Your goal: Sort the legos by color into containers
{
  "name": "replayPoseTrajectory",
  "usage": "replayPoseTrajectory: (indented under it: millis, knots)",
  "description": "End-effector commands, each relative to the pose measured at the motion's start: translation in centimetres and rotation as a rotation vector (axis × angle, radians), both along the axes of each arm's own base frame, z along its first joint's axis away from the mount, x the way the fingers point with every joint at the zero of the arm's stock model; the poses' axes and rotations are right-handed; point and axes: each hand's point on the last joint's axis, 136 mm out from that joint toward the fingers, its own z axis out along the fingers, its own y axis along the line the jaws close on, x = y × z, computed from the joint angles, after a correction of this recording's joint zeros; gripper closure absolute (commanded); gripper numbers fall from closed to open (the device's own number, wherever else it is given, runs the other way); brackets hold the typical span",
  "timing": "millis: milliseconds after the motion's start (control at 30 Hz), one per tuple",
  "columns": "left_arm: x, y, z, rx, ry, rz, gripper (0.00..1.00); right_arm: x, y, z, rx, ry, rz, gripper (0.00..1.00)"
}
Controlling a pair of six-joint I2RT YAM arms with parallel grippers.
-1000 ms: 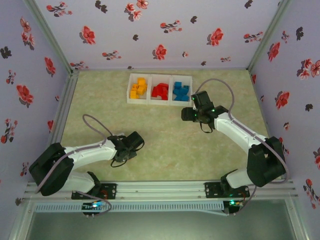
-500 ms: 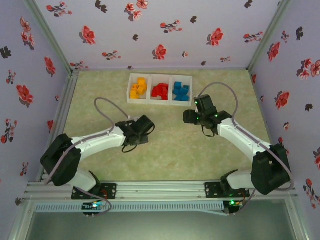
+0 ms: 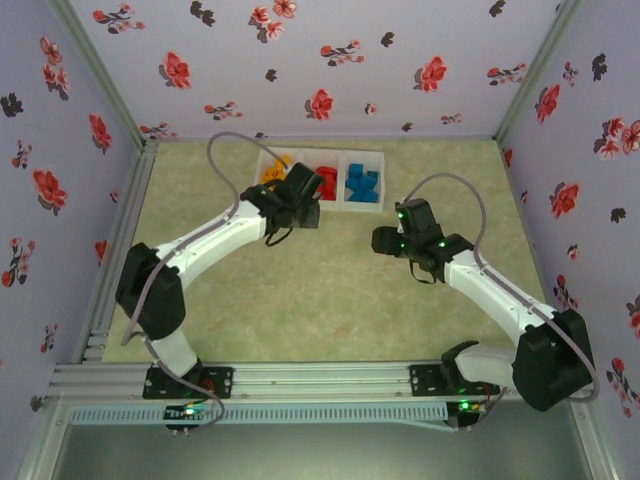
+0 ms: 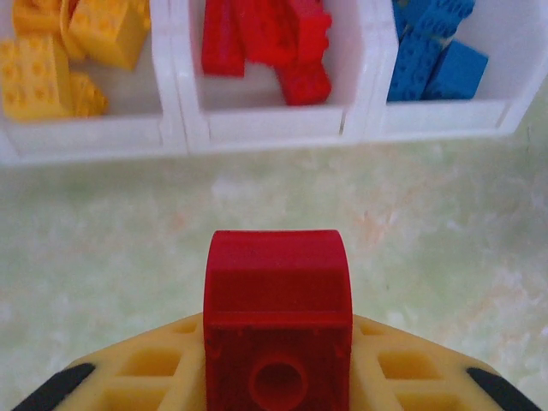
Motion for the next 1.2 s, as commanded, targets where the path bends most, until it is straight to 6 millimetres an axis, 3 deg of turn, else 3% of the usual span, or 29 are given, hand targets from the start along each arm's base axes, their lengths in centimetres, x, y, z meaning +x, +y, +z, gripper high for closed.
replayPoseTrajectory:
  millis: [0, 333, 667, 833, 1167]
  knots:
    - [2.8, -0.2, 0.6, 0.05, -0.024, -0.086, 0.8, -0.8, -0.6, 0.0, 0.011, 0.003, -0.025, 0.34]
    - [12.4, -3.0, 0.6, 0.08, -0.117, -0.205, 0.81, -2.6, -0.7, 0.6, 0.033, 0.001, -0.023, 0.34]
    - [19.3, -2.3, -1.9, -0.006, -0.116, -0.155, 0.79, -4.0, -0.2, 1.0, 0.068, 0.0, -0.008, 0.35]
    - [20.8, -2.1, -3.3, -0.056, -0.125, -0.172, 0.77, -4.5, 0.6, 0.9, 0.074, 0.002, 0.003, 0.35]
    - [20.8, -2.1, -4.5, -0.073, -0.102, -0.187, 0.75, -4.7, 1.3, 0.9, 0.066, 0.0, 0.013, 0.35]
